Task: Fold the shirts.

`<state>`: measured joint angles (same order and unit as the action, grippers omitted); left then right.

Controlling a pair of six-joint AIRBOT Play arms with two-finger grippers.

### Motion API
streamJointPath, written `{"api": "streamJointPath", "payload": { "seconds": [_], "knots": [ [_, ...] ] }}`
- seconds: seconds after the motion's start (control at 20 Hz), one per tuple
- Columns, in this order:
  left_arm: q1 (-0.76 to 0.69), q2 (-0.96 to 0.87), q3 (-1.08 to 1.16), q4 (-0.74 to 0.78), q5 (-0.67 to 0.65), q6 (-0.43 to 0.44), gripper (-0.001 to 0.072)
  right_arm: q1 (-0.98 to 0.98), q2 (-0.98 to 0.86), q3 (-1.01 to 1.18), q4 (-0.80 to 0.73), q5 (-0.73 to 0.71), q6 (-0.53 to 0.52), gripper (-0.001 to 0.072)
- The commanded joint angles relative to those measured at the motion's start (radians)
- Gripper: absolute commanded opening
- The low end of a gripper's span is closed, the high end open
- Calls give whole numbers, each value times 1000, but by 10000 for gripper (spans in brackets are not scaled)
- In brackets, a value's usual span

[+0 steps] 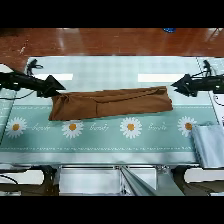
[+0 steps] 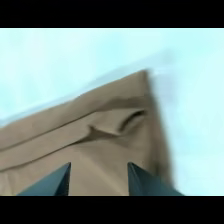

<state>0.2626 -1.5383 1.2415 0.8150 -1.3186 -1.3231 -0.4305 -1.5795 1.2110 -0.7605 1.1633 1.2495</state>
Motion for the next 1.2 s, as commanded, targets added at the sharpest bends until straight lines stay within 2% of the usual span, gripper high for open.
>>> {"api": "streamJointPath", "payload": {
  "seconds": [0.0,0.15,0.3,0.45,0.55,0.9,0.95,1.0,1.05,1.1,1.15],
  "knots": [
    [63,111,39,0,-126,33,507,-103,53,3,-137,18,48,415],
    [57,359,-77,-47,14,11,507,-156,84,-96,-168,-18,105,414],
    [-51,655,-293,-64,266,13,507,-131,79,-235,24,-156,44,414],
    [-161,836,-455,-58,483,13,507,-69,47,-249,135,-229,27,415],
    [-193,864,-501,-56,522,3,507,-27,16,-249,145,-244,29,417],
    [-220,783,-512,-56,492,-8,506,105,-75,-249,185,-169,-15,416],
    [-219,776,-512,-56,493,-8,506,130,-75,-247,203,-165,-33,394],
    [-219,769,-512,-56,497,-8,506,152,-75,-238,209,-157,-56,254],
    [-219,765,-512,-56,497,-8,506,168,-74,-220,209,-138,-73,12],
    [-219,762,-512,-56,498,-8,505,172,-67,-197,208,-116,-83,16],
    [-219,761,-512,-56,497,-8,439,172,-51,-180,206,-100,-85,16]
  ]
}}
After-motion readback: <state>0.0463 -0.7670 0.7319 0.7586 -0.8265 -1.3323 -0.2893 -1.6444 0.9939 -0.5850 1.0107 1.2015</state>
